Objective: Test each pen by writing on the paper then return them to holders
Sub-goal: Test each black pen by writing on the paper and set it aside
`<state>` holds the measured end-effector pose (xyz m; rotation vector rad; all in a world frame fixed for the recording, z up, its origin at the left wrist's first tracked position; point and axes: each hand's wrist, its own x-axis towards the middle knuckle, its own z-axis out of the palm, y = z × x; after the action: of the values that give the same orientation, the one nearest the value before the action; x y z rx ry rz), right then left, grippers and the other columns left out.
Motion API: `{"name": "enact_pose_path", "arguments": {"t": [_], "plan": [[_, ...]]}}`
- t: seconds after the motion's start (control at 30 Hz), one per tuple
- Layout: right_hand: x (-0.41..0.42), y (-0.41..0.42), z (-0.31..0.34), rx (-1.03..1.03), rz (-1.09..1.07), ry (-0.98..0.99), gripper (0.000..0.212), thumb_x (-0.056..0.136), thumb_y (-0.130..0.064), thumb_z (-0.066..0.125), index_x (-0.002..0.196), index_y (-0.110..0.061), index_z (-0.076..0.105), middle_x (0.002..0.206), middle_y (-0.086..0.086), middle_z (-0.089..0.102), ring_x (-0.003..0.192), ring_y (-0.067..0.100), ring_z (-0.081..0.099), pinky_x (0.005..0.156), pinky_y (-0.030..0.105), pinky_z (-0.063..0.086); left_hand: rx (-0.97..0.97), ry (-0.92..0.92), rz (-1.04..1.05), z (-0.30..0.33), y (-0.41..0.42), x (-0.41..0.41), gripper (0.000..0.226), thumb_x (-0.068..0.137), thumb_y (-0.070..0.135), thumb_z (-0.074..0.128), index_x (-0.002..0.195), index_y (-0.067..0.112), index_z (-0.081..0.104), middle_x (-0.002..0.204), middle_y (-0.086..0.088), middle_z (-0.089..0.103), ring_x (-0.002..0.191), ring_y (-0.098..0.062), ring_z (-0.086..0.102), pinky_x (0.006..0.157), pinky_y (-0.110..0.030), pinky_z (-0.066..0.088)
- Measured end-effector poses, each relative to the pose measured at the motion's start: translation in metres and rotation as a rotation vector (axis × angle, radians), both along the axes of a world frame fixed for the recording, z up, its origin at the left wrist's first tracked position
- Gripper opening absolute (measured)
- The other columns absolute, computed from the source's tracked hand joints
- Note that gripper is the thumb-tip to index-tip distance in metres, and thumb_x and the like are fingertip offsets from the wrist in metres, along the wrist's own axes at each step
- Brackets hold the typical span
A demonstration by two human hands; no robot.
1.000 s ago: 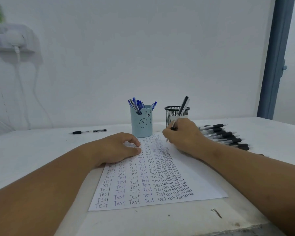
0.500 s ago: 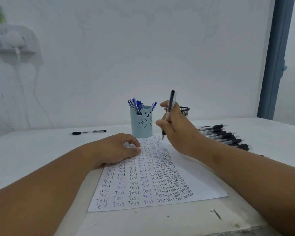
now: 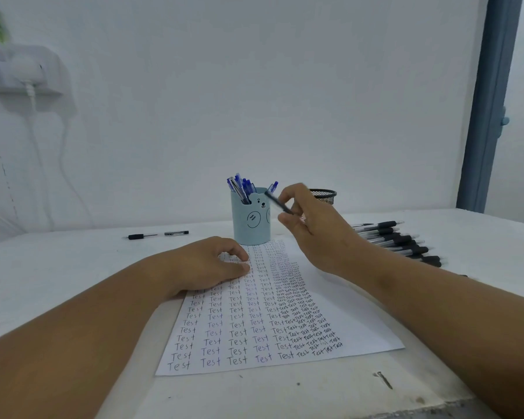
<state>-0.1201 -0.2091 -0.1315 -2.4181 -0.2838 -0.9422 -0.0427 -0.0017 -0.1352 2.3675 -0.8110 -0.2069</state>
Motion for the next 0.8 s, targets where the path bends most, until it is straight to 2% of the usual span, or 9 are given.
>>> {"name": "enact_pose_path", "arguments": {"t": [0.1,0.17,0.37,0.53,0.63,0.7,0.8], "plan": [[0.002,-0.001,-0.002,-0.002,-0.020,0.012,0.008,0.104,-0.024,0.052,0.106,-0.031,0.050,0.082,-0.006,0.056,0.066,0.000,0.047,0.060,0.012,0.036,0.016,-0.003,-0.001,0.001,0.000,0.000,0.024,0.093,0.047,0.065,0.115,0.039,0.064,0.111,0.020,0.045,0.113,-0.007,0.046,0.092,-0.023,0.034],[0.003,-0.001,-0.003,0.004,-0.028,0.004,0.007,0.103,-0.022,0.053,0.103,-0.030,0.052,0.083,-0.009,0.056,0.069,-0.004,0.048,0.061,0.011,0.035,0.018,0.001,-0.003,0.001,0.000,0.000,0.025,0.093,0.048,0.065,0.116,0.039,0.064,0.113,0.019,0.046,0.113,-0.007,0.046,0.090,-0.022,0.034],[0.003,-0.003,-0.003,-0.002,-0.034,0.014,0.007,0.103,-0.020,0.053,0.102,-0.026,0.058,0.086,-0.014,0.057,0.070,-0.007,0.048,0.060,0.013,0.032,0.025,-0.009,-0.003,0.000,0.002,0.000,0.024,0.092,0.048,0.065,0.115,0.040,0.064,0.122,0.016,0.046,0.120,-0.008,0.045,0.097,-0.026,0.031],[0.005,-0.004,-0.004,-0.008,-0.043,0.002,0.008,0.103,-0.019,0.054,0.103,-0.023,0.062,0.085,-0.014,0.056,0.071,-0.005,0.047,0.062,0.014,0.032,0.017,0.014,-0.001,0.000,0.002,-0.001,0.024,0.092,0.048,0.065,0.115,0.040,0.064,0.119,0.016,0.045,0.117,-0.008,0.045,0.093,-0.024,0.034],[0.007,-0.010,-0.001,-0.074,-0.088,0.021,0.017,0.101,-0.012,0.056,0.106,-0.017,0.071,0.090,-0.006,0.057,0.081,0.002,0.050,0.073,0.022,0.036,0.023,0.010,-0.001,0.000,0.002,-0.002,0.024,0.093,0.047,0.065,0.115,0.040,0.063,0.121,0.015,0.045,0.116,-0.008,0.046,0.093,-0.025,0.033],[0.008,-0.018,0.004,-0.124,-0.156,0.073,0.021,0.099,-0.009,0.058,0.111,-0.014,0.075,0.093,-0.002,0.059,0.088,0.015,0.056,0.081,0.030,0.042,0.029,0.012,0.001,0.000,0.002,-0.002,0.024,0.093,0.048,0.065,0.116,0.041,0.063,0.124,0.014,0.045,0.117,-0.009,0.046,0.095,-0.027,0.032],[0.003,-0.037,0.015,-0.101,-0.272,0.130,0.030,0.097,-0.004,0.058,0.113,-0.023,0.075,0.090,-0.009,0.059,0.088,0.016,0.059,0.084,0.031,0.048,0.039,0.006,0.002,0.001,0.002,-0.001,0.026,0.093,0.049,0.064,0.117,0.041,0.062,0.125,0.015,0.044,0.118,-0.009,0.045,0.096,-0.027,0.032]]}}
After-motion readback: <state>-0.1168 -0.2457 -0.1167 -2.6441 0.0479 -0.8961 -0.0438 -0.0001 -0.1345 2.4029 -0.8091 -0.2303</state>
